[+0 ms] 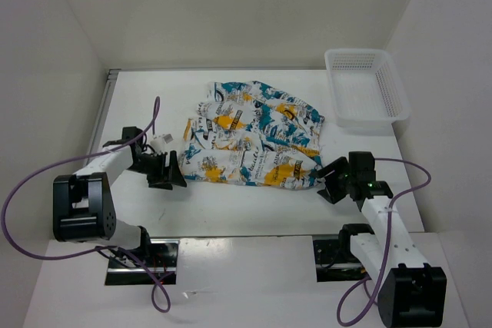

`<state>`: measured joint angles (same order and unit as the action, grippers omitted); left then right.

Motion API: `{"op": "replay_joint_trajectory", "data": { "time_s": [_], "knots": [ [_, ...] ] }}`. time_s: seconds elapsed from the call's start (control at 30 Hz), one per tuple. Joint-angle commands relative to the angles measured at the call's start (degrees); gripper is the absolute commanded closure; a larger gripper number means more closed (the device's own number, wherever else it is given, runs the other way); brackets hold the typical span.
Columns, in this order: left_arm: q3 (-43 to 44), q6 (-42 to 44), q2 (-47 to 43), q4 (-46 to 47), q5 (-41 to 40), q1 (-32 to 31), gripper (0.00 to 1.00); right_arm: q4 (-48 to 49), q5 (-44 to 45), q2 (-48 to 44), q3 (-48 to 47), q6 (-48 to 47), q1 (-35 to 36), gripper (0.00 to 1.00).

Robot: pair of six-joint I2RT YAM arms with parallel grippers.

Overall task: Fold and stack the shorts
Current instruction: Fold the shorts

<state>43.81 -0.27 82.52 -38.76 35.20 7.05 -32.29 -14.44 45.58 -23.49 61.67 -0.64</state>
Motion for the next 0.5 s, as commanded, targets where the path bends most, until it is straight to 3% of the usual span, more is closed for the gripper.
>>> {"op": "replay_joint_trajectory", "data": {
  "time_s": [0.0,0.17,0.33,0.47],
  "knots": [
    [-1.19,0.27,-2.26,5.78,5.32,0.16,0.24,0.91,-0.86,-0.41,0.46,0.56,-0.41,0.3],
    [-0.66,0.27,-0.44,12.63,2.86,0.16,0.14,3.02,-1.38,2.05,0.46,-0.58,-0.41,0.3],
    [-0.14,0.27,2.56,17.14,2.68,-0.37,0.14,4.08,-1.91,3.1,0.46,-0.59,-0.41,0.29],
    [-0.13,0.27,4.75,18.46,1.8,-1.51,0.23,4.6,-1.91,3.72,0.46,-0.59,-0.41,0.29]
  ]
}}
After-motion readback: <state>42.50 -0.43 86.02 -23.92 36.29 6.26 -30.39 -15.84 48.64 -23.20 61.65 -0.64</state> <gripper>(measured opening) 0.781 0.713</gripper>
